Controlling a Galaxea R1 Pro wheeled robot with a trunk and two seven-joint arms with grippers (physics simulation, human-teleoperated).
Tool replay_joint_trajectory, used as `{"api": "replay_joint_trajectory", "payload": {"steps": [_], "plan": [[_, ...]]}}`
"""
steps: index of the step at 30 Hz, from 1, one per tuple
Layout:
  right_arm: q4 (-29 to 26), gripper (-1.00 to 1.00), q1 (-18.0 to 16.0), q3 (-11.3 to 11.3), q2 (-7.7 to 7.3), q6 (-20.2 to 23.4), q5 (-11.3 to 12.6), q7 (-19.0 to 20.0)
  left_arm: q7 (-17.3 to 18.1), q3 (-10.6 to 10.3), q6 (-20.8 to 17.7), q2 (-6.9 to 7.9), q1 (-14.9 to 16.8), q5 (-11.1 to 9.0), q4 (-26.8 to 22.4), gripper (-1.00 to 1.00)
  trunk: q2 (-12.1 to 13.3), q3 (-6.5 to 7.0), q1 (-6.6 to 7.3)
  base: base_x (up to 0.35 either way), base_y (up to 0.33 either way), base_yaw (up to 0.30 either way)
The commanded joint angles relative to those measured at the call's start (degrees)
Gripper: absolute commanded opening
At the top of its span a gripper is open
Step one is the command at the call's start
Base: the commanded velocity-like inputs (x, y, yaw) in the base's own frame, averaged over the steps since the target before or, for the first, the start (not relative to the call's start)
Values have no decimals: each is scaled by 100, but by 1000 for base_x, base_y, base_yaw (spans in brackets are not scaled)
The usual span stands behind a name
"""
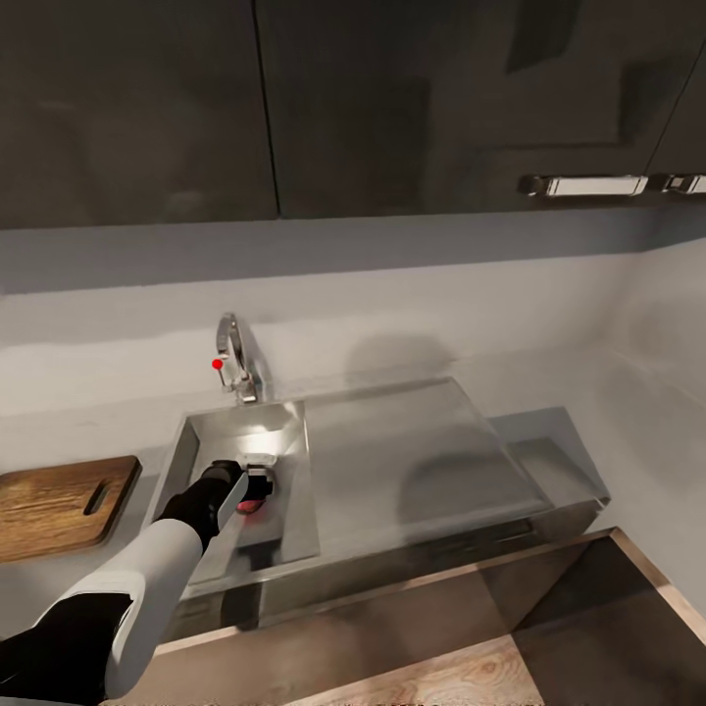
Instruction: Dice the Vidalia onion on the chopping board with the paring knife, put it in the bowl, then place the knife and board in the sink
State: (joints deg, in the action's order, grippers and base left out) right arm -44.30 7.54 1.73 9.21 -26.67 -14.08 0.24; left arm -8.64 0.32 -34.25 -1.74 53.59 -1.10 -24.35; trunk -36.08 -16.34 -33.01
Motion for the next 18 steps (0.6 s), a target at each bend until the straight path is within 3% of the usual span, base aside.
{"api": "replay_joint_trajectory", "payload": {"steps": [1,18], "plan": [[-8,100,2,-6,2,-5,-25,2,-24,3,-29,-2,2,-13,-9,100,-7,-17,-2,5,0,0],[-8,100,2,-7,2,-2,-25,2,-24,3,-29,-2,2,-5,-14,100,-7,-170,-2,0,0,0]]}}
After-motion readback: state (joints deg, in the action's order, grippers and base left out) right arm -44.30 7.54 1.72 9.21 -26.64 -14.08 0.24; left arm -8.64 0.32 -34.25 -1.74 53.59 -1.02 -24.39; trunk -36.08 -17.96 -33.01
